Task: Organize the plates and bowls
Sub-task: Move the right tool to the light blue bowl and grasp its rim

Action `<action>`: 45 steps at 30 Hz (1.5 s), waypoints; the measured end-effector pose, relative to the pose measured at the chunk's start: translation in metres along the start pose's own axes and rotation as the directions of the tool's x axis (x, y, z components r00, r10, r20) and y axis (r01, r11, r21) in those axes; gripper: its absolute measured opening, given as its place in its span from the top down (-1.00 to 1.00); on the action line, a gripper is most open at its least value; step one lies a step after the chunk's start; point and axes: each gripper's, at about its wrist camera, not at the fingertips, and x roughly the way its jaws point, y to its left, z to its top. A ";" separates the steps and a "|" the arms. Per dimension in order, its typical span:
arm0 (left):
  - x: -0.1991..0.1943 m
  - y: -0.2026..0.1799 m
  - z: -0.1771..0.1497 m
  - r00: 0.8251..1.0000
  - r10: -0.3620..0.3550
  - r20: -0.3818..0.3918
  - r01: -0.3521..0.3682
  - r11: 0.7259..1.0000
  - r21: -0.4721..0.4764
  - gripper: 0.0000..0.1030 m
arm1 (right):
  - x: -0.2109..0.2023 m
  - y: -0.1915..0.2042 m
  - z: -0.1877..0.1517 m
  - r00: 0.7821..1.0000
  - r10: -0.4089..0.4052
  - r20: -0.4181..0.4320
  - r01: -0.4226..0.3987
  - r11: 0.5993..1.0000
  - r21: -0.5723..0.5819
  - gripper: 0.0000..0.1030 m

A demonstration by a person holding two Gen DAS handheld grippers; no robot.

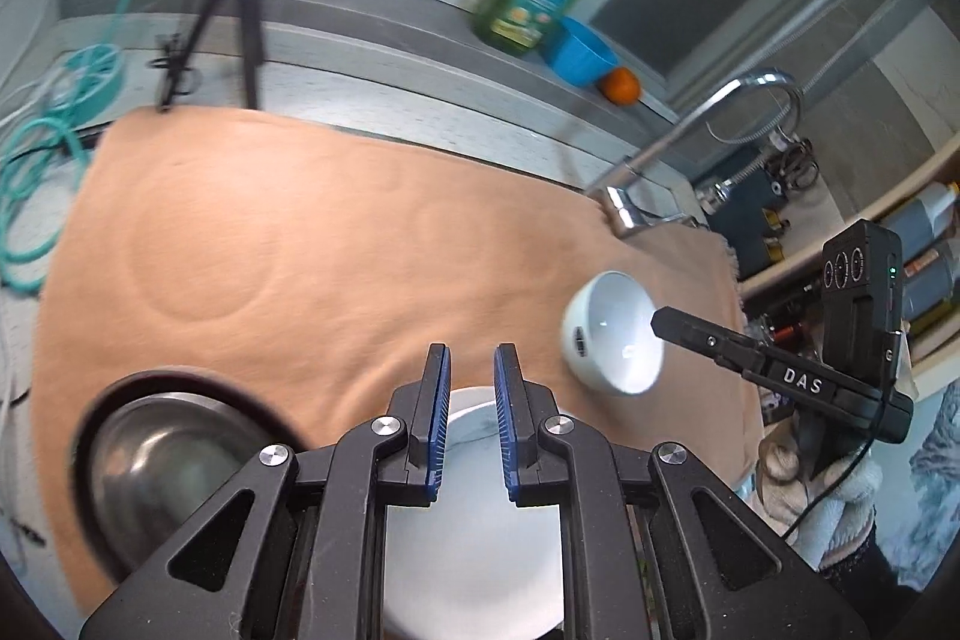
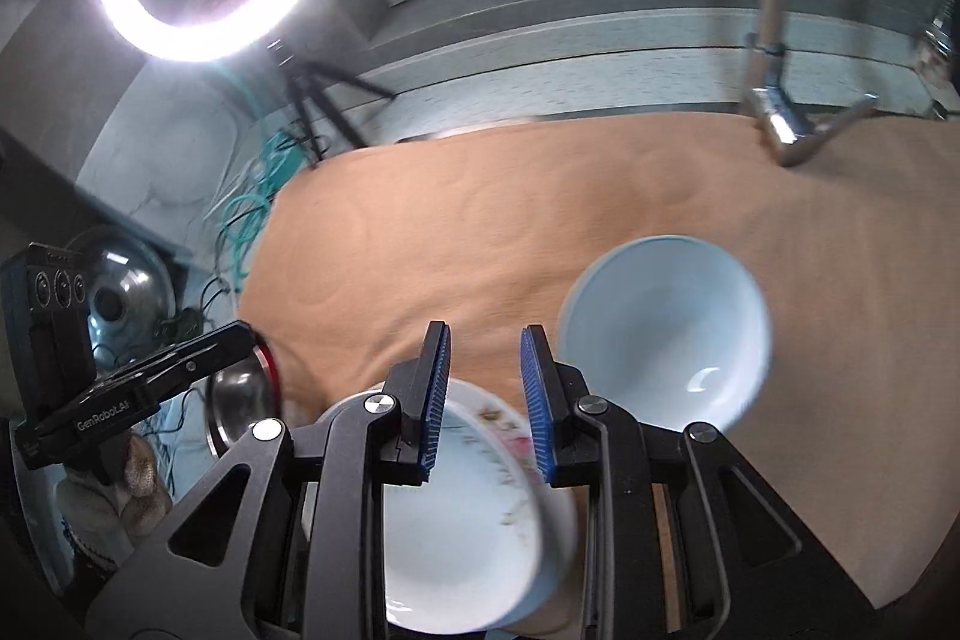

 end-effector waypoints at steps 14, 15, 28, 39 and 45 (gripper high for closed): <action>0.080 -0.061 0.007 0.987 -0.070 -0.143 0.081 0.994 0.074 0.76 | -0.009 -0.106 -0.004 0.995 -0.098 -0.015 0.099 0.986 0.136 0.52; 0.085 -0.064 0.007 0.986 -0.072 -0.152 0.084 0.994 0.076 0.76 | -0.008 -0.110 -0.005 0.995 -0.095 -0.019 0.097 0.985 0.143 0.52; 0.119 -0.074 0.008 0.974 -0.062 -0.216 0.077 0.995 0.064 0.76 | 0.009 -0.133 -0.008 0.996 -0.065 -0.059 0.074 0.982 0.175 0.52; 0.130 -0.075 0.010 0.971 -0.064 -0.229 0.080 0.995 0.058 0.76 | 0.020 -0.139 -0.009 0.995 -0.016 -0.095 0.035 0.979 0.201 0.68; 0.130 -0.075 0.009 0.972 -0.062 -0.228 0.079 0.995 0.065 0.77 | 0.020 -0.135 -0.011 0.995 -0.015 -0.096 0.034 0.979 0.202 0.79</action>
